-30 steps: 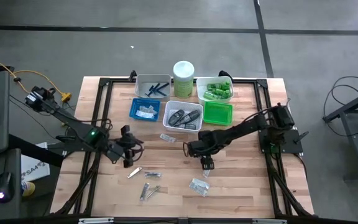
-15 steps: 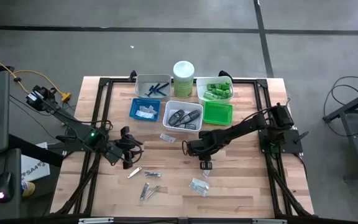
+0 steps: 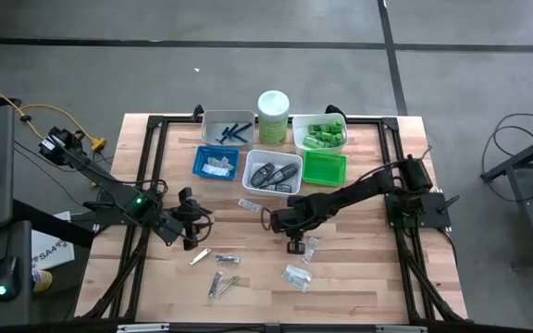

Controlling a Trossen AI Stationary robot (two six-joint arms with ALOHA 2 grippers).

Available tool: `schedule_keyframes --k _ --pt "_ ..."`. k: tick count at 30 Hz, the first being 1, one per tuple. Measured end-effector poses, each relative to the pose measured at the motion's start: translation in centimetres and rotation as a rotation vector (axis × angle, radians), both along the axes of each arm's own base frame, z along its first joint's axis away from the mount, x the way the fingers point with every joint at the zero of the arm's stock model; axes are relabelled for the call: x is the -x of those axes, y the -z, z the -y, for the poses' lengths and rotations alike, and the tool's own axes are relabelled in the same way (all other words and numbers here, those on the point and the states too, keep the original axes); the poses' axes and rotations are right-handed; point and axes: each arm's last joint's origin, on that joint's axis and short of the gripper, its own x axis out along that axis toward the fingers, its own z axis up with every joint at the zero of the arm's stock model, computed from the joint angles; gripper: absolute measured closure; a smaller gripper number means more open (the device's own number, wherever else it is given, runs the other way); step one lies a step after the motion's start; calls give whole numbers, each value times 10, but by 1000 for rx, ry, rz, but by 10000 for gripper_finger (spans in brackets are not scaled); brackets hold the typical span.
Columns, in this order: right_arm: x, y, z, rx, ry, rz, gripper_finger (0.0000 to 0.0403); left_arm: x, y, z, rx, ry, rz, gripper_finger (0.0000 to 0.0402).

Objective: Pick & Place Travel size toiletries
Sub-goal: Put the white bandage into the blue bin

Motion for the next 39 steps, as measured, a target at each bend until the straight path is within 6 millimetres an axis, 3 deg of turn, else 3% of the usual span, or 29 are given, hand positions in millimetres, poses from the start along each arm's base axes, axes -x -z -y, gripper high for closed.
schedule_keyframes --k 8,17,22,29,33,39 --pt "-39 -35 -3 39 -37 429 399 0 2 0 12 -15 8 242" --pt "-61 -65 -3 135 -12 816 399 -6 -7 4 -24 44 95 242" --pt "-67 -70 -2 212 34 914 399 -11 -12 7 -126 128 139 233" --pt "-76 -50 -5 220 44 929 399 -13 -16 6 -148 59 192 159" --pt "-78 -50 -5 220 59 959 399 -13 -15 6 -149 59 191 119" --pt "-79 -52 -5 191 11 986 399 -15 -17 7 -147 54 209 103"
